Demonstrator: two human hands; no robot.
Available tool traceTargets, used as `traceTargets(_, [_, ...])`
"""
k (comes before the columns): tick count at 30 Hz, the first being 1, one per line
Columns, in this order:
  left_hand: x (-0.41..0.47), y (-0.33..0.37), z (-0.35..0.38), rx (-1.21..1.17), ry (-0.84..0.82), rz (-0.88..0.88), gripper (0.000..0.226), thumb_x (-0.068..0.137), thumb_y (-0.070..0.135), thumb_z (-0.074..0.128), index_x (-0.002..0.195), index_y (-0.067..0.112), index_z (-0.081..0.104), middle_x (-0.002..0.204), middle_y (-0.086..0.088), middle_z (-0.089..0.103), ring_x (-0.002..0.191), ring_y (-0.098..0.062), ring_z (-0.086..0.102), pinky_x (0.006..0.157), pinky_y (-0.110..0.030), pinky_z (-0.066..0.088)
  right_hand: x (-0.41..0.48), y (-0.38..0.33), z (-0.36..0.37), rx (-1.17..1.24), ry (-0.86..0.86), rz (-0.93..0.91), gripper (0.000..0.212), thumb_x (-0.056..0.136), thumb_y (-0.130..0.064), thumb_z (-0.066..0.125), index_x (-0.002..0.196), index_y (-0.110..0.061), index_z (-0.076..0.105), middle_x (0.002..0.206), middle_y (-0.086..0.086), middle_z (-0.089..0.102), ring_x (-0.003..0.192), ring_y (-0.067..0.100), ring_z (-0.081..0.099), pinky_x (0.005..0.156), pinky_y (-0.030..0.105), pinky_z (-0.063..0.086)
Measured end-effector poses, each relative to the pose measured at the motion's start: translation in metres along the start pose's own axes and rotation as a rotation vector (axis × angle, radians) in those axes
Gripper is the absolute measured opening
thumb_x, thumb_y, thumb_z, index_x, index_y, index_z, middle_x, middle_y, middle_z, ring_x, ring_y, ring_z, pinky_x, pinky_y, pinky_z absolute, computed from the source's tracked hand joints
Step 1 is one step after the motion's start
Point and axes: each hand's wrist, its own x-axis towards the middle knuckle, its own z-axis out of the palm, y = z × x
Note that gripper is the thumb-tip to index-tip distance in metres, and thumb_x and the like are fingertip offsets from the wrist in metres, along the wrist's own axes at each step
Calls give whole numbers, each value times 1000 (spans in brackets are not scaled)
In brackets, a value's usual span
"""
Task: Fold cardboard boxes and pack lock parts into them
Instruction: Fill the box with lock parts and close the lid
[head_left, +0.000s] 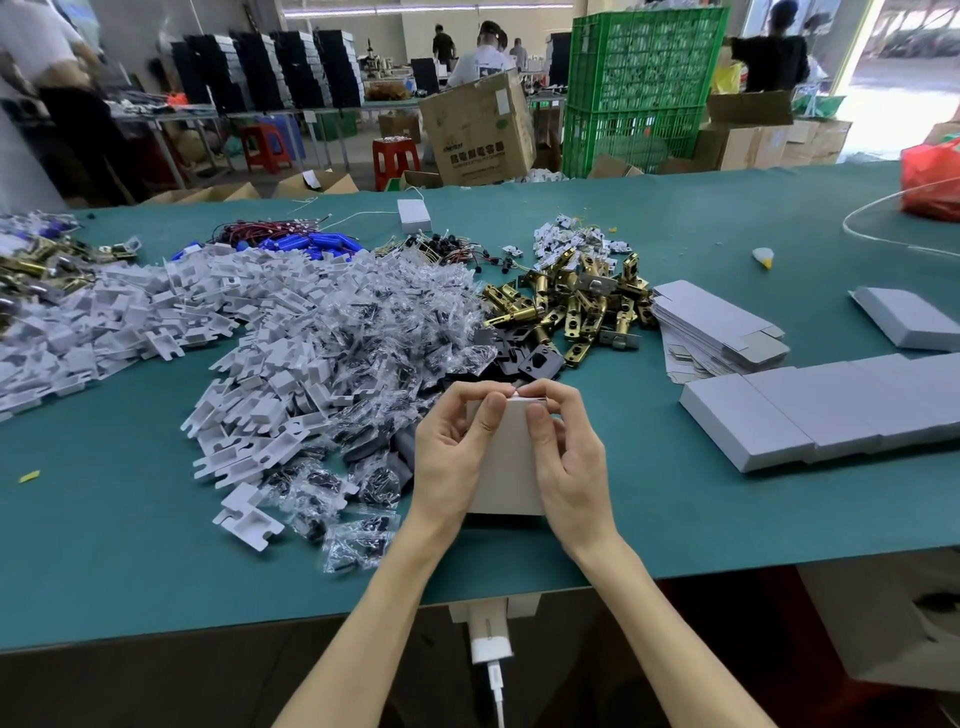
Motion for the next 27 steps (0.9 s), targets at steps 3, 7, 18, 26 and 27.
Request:
traceTargets(3, [-3,-4,-3,32,-14,-12,9,103,17,64,107,14,72,108,-14,74,94,-32,68,82,-55,56,0,-1,0,-6,5,5,16,108,-36,47,120,-33,58,113,-8,68,92,21,67,74,38,58])
traceTargets(7, [-1,-1,-4,42,-28,-18,9,102,17,66,108,14,72,105,-12,75,91,-28,69,77,-46,59,-1,-2,0,-11,12,6,15,108,-37,47,119,-36,57,111,-10,68,89,22,67,72,39,58])
traceTargets(18, [-4,-11,-4,-28,78,-153,27,104,23,60,131,23,64,112,1,76,105,-18,71,85,-30,60,-4,2,6,-248,-55,-26,71,97,-50,60,153,-22,28,146,-6,36,131,-1,43,101,11,42])
traceTargets(26, [-3,-12,-15,-220,192,-254,36,86,27,79,121,21,75,119,-7,77,112,-23,72,86,-30,62,-7,-2,9,-457,-166,-139,81,94,-45,64,159,-20,22,164,3,15,151,17,25,113,34,43])
traceTargets(27, [-3,-12,-15,-211,213,-244,39,84,28,81,121,20,74,118,-8,77,113,-25,72,86,-30,61,-8,-2,9,-484,-186,-146,82,94,-45,65,159,-20,23,165,5,12,153,19,22,116,37,40])
